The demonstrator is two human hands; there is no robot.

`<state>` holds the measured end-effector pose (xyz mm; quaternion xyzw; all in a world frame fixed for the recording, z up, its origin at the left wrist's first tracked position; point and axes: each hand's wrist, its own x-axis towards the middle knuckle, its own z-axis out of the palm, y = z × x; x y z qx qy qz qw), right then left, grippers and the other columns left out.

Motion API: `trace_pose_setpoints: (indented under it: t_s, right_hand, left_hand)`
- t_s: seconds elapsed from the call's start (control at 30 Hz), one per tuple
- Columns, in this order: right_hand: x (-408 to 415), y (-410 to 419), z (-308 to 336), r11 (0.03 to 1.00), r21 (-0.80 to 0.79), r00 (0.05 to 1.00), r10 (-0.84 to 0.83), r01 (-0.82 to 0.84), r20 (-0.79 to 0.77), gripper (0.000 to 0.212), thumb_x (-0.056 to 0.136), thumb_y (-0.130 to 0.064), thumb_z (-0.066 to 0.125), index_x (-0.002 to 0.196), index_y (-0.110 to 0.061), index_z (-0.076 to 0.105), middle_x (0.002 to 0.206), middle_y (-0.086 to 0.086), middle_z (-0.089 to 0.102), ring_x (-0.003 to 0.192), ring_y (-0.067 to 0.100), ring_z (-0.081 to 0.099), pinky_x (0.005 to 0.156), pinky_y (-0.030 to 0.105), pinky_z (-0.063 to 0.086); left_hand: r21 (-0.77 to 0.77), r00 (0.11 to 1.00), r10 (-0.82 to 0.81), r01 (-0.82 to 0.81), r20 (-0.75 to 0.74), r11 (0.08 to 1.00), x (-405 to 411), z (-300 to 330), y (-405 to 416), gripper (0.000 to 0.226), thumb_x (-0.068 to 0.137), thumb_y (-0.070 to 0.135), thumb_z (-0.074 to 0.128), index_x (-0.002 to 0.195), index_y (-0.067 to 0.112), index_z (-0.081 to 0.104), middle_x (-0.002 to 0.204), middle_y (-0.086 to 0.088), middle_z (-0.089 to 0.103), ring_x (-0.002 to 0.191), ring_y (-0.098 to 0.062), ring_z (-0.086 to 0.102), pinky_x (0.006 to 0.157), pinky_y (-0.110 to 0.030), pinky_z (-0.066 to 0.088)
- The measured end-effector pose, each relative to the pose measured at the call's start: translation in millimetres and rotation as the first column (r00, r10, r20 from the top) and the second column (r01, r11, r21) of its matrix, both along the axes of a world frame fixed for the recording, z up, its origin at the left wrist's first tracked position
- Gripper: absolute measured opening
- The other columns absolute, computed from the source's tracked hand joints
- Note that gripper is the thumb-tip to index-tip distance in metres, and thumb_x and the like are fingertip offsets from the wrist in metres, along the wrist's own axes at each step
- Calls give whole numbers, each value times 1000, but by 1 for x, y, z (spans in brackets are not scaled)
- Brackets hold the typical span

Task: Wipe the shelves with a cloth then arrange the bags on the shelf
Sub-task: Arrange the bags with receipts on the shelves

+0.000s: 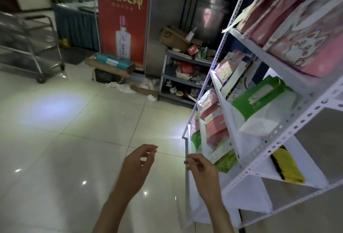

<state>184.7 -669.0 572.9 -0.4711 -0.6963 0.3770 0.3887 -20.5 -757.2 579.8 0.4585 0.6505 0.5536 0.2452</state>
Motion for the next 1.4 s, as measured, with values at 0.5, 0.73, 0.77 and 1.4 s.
trace_pose_setpoints:
  t_s: [0.5, 0.73, 0.77, 1.4]
  right_hand:
    - [-149, 196, -8, 990, -105, 983, -108, 93, -145, 22, 98, -6, 61, 98, -23, 76, 84, -3, 78, 73, 16, 74, 77, 37, 60]
    - [-166, 304, 17, 968, -78, 948, -249, 238, -199, 20, 100, -11, 61, 99, -25, 75, 86, -6, 79, 77, 13, 75, 78, 31, 60]
    - [-161, 314, 20, 964, -64, 944, -267, 260, -194, 20, 100, -12, 61, 100, -25, 75, 86, -7, 79, 77, 11, 76, 79, 30, 60]
    - [-75, 406, 68, 669, 70, 673, -736, 740, -75, 17, 93, -25, 60, 96, -38, 70, 90, -18, 77, 83, 5, 74, 80, 32, 64]
  left_hand:
    - [-61, 999, -4, 7, 52, 998, -152, 9, 200, 21, 100, 19, 57, 104, 34, 70, 99, 18, 75, 97, -4, 70, 82, -35, 60]
    - [-56, 981, -192, 192, 17, 980, -161, 34, 345, 21, 100, 16, 59, 101, 33, 71, 99, 16, 75, 96, -7, 70, 84, -45, 59]
    - [-53, 975, -223, 223, 10, 973, -157, 36, 363, 21, 100, 16, 59, 100, 34, 71, 100, 16, 75, 96, -8, 70, 84, -45, 60]
    - [59, 608, -793, 792, 18, 608, -46, 79, 590, 21, 95, 43, 55, 108, 38, 71, 105, 21, 74, 103, -2, 68, 88, -27, 56]
